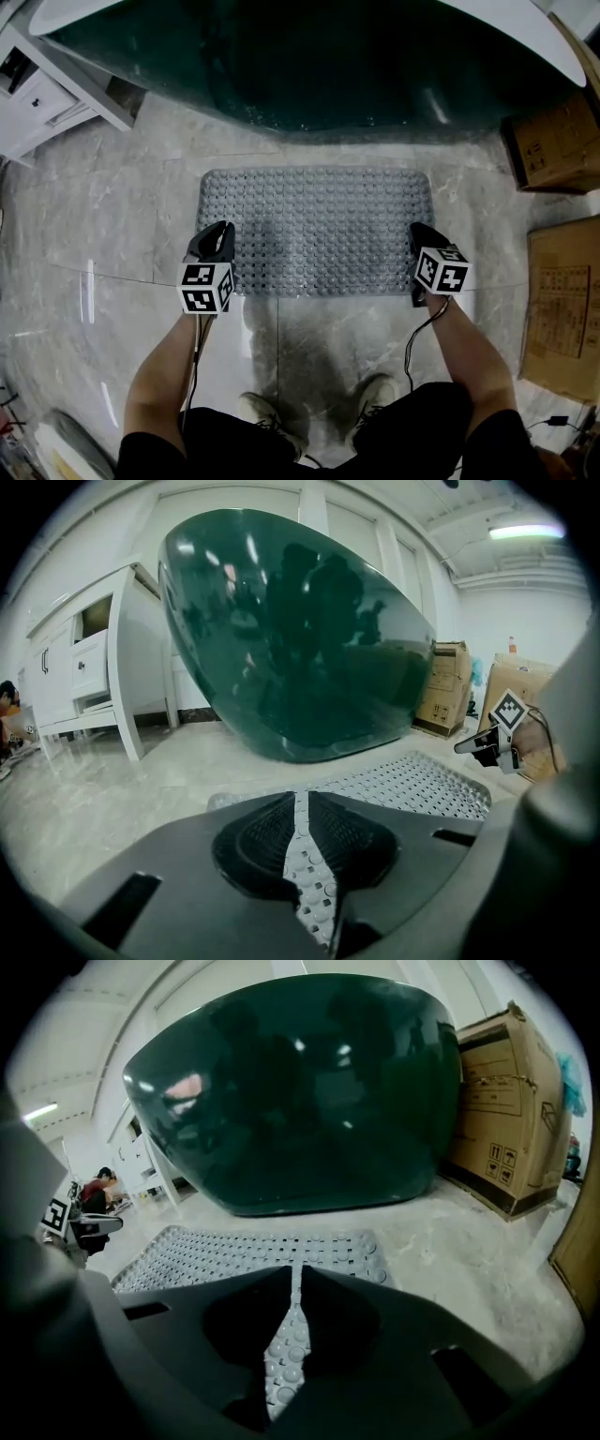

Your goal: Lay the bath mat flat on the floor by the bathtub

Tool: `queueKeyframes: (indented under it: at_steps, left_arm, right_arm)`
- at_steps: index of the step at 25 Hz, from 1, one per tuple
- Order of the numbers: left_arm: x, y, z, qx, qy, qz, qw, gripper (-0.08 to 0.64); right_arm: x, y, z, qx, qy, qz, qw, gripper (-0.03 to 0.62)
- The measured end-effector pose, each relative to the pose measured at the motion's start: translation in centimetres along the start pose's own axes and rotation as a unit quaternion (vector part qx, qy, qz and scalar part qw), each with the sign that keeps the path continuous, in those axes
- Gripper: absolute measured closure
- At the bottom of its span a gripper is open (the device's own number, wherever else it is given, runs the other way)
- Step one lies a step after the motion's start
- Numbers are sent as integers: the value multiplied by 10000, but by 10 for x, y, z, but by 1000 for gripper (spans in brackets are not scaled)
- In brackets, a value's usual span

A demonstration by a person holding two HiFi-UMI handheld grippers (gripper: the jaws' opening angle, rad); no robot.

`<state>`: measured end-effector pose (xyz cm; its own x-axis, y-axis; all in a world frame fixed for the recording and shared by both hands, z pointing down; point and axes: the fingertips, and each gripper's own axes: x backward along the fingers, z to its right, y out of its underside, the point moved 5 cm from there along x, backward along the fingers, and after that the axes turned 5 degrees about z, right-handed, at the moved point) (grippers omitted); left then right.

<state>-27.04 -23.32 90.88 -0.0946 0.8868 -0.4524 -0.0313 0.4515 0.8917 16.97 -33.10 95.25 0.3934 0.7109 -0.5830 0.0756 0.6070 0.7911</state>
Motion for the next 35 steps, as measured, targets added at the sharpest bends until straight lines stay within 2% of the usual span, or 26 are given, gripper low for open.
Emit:
queueKeyframes:
  at_steps: [2, 4, 14, 29, 35]
  left_arm:
    - [1, -1, 1, 10, 0, 4, 10000, 503]
    - [3, -3, 2, 27, 15, 10, 10000, 505]
    - [10, -14, 16, 30, 269, 93, 9996, 538]
    - [36, -53, 37, 37, 500, 540, 9973, 543]
    - [53, -78, 44, 199, 528, 814, 9951, 543]
  right_arm:
    - [2, -4, -11, 144, -302, 10, 9994, 574]
    - [3, -7, -21, 243, -536, 20, 9983, 575]
    - [12, -22, -50, 929, -882, 104, 9917, 575]
    - [43, -48, -66, 1175, -1006, 432, 9870, 575]
    - [64, -65, -79, 1211, -1046, 647, 9850, 575]
